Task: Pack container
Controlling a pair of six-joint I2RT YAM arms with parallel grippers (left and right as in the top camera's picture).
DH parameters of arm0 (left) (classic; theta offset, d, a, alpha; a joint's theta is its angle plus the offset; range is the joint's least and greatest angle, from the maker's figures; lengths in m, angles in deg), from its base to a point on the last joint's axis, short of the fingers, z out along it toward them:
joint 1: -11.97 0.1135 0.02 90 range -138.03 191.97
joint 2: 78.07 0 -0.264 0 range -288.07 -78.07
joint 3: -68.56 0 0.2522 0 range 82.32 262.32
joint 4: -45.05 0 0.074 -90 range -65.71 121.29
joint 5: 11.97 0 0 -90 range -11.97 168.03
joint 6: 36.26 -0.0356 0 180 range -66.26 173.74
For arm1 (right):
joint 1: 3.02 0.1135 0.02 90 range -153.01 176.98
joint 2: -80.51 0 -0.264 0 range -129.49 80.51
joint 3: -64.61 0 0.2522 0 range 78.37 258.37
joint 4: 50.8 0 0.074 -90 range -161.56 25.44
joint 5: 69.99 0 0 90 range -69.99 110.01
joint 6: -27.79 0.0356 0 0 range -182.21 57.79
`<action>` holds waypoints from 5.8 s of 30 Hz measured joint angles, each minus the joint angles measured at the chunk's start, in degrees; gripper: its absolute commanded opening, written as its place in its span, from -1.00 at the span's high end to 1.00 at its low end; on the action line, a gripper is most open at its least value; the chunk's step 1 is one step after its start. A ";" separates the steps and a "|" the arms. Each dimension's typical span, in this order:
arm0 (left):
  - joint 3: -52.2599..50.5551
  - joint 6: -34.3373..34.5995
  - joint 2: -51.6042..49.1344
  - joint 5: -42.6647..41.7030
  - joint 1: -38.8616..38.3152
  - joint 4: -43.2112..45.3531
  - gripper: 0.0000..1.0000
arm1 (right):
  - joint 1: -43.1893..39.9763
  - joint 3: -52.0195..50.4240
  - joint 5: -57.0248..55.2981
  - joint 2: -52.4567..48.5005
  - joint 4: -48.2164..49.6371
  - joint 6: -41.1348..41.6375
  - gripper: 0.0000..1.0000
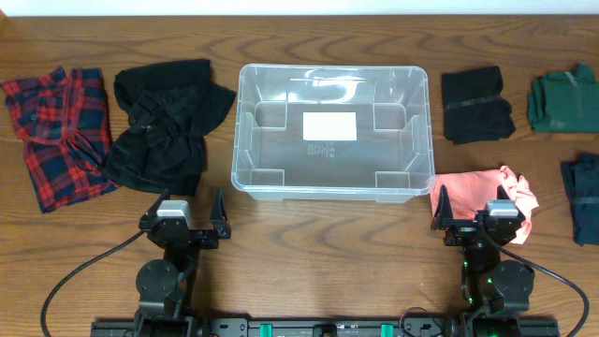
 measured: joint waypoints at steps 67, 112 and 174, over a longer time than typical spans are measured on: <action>-0.02 0.00 0.00 0.00 0.00 0.02 -0.96 | -23.91 83.25 15.41 -106.14 -34.51 8.76 -0.93; -0.02 0.00 0.00 0.00 0.00 0.02 -0.96 | -23.23 83.97 25.35 -122.07 -25.20 -5.35 0.98; -0.02 0.00 0.00 0.00 0.00 0.02 -0.96 | 37.48 84.11 -2.16 -104.00 -26.27 57.40 0.97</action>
